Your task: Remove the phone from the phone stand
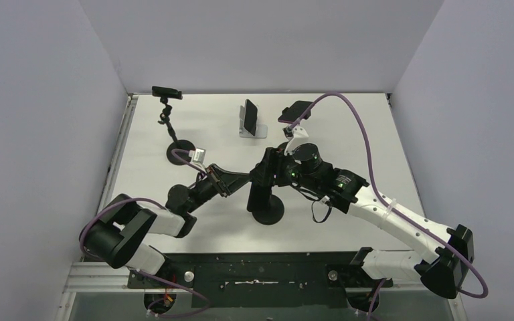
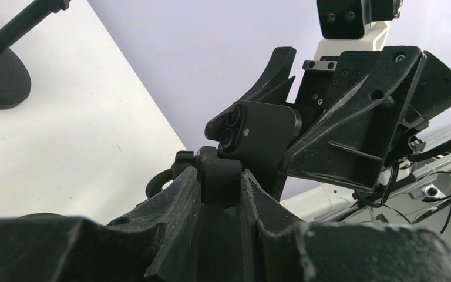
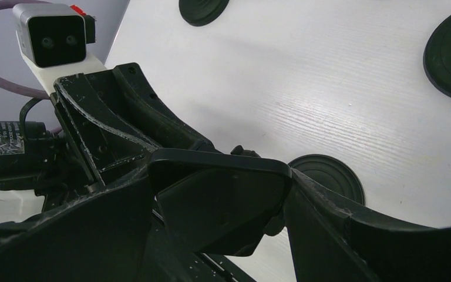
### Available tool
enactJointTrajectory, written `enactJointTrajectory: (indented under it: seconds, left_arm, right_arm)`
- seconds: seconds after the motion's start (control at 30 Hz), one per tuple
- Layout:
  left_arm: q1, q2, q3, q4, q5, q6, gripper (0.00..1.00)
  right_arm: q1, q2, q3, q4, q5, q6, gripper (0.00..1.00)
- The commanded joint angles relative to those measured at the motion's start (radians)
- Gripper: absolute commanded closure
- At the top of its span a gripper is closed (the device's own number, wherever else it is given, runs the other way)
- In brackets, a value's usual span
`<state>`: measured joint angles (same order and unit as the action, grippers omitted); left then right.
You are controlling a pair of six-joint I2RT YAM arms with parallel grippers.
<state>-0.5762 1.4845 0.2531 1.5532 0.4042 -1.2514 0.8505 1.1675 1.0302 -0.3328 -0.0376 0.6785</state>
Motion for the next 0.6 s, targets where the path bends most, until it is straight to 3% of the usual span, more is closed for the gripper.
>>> enactJointTrajectory:
  seconds: [0.0,0.57]
  left_arm:
    - [0.022,-0.029,0.031,-0.104,-0.044,0.076,1.0]
    - [-0.052,-0.117,0.143,-0.403,-0.018,0.271,1.0]
  right_arm:
    - [-0.015,-0.037,0.001,-0.011,-0.012,-0.023,1.0]
    - [-0.014,-0.021,0.086,0.076,-0.118,0.034,1.0]
